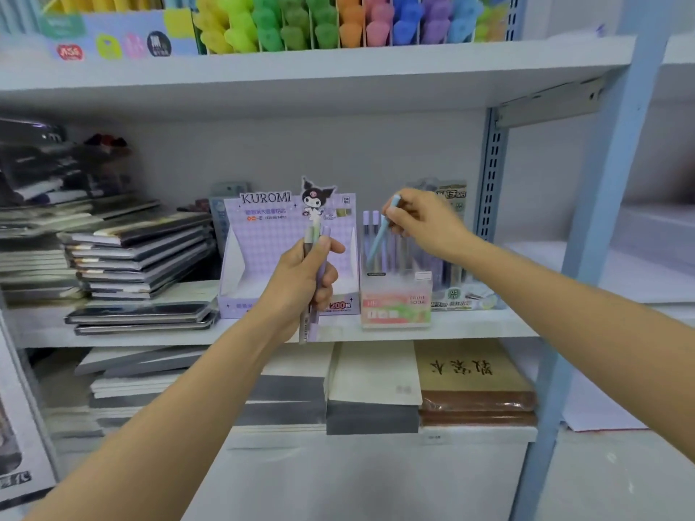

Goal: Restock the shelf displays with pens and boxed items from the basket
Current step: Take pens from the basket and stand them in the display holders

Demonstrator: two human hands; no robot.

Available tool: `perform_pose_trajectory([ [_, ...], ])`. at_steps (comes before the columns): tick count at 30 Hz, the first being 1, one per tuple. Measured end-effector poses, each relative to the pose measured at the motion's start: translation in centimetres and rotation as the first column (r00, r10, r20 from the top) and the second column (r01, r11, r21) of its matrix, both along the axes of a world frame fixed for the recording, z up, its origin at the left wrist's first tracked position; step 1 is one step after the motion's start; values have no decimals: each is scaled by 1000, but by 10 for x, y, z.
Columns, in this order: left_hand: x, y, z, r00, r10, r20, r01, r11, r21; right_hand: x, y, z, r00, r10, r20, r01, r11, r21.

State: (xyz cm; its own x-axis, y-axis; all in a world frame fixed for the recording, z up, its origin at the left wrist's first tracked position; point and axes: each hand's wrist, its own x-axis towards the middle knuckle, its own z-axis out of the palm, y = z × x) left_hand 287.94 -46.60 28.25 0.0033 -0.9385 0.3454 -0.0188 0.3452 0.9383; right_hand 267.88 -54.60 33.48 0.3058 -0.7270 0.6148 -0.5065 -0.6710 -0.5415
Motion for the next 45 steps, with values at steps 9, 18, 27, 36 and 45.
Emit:
perform_pose_trajectory([
  [9, -2, -18, -2, 999, -33, 17, 33, 999, 37, 6, -20, 0, 980, -4, -197, 1, 1000, -12],
  [18, -6, -19, -1, 997, -73, -27, 75, 994, 81, 19, -32, -2, 978, -165, -124, 131, 962, -240],
  [27, -9, -5, 4, 992, -124, 8, 123, 992, 31, 19, 0, 5, 999, 7, -36, -9, 998, -70],
  [36, -22, 1, 11, 977, -188, 97, 190, 982, -5, 15, 34, 15, 922, 363, 135, -383, 907, 174],
  [45, -12, 10, 14, 977, -156, 143, 152, 988, 37, -1, 44, 31, 758, 245, 604, -387, 915, 113],
])
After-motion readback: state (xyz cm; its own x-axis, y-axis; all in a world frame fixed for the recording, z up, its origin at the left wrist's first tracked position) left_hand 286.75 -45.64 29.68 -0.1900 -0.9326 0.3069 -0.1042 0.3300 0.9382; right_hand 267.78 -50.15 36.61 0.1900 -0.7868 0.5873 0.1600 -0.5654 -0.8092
